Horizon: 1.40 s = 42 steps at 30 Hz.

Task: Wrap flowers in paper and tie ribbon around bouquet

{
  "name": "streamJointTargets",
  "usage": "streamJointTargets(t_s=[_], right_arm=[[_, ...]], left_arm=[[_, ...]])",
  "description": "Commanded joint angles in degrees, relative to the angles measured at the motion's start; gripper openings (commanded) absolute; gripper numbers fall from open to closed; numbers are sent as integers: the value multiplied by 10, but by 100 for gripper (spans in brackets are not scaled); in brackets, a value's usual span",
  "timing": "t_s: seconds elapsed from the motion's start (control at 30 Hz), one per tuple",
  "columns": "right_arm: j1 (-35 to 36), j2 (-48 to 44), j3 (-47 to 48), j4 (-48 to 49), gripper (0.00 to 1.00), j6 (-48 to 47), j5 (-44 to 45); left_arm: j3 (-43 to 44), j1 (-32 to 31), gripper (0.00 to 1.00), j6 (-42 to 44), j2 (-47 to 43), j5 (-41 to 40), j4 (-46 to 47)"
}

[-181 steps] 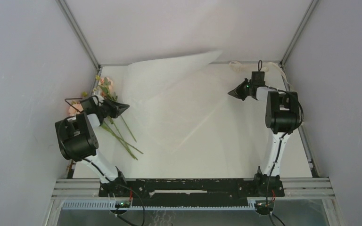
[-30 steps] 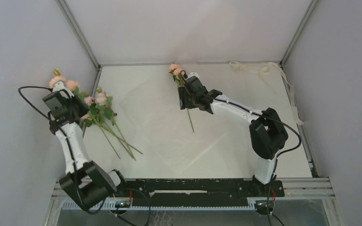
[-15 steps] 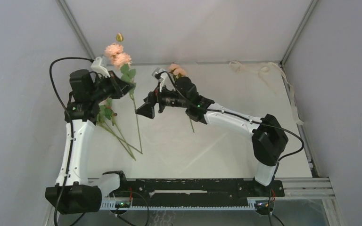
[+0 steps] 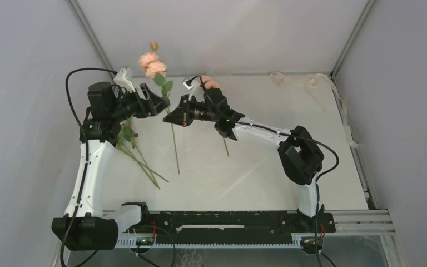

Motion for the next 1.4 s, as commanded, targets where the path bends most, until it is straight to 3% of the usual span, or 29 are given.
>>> streamJointTargets(t_s=[0.0, 0.07, 0.17, 0.27, 0.37, 0.4, 0.53, 0.73, 1.0, 1.17, 1.23, 1.27, 1.37], right_arm=[[-84, -13, -38, 9, 0, 67, 4], [-127, -22, -54, -48, 0, 46, 16], [-174, -13, -31, -215, 0, -44, 106], [-190, 34, 45, -400, 0, -153, 240], [-193, 84, 98, -489, 0, -198, 296], [-194, 99, 116, -501, 1, -203, 302], [-194, 137, 160, -521, 22, -201, 302], [-191, 121, 170, -535, 68, -187, 298], [-167, 33, 112, -526, 72, -199, 343], [-167, 6, 76, -521, 72, -196, 344], [-165, -2, 70, -527, 72, -202, 345], [-164, -8, 68, -530, 72, -205, 344], [-151, -34, 60, -532, 72, -228, 329]], left_arm=[[-11, 32, 89, 53, 12, -38, -49], [-13, 80, 96, 73, 37, -73, -77], [-31, 150, 98, 102, 83, -142, -81], [-42, 178, 95, 151, 137, -219, -88], [-57, 187, 86, 167, 173, -243, -82], [-59, 187, 81, 167, 185, -241, -77], [-32, 182, 53, 146, 253, -188, -80], [-17, 179, 55, 121, 324, -231, -82], [-11, 177, 57, 111, 375, -258, -53], [-1, 176, 28, 105, 403, -226, -50], [-6, 176, 5, 104, 397, -216, -49], [-8, 177, 1, 102, 390, -208, -50], [-18, 190, 0, 91, 344, -164, -53]])
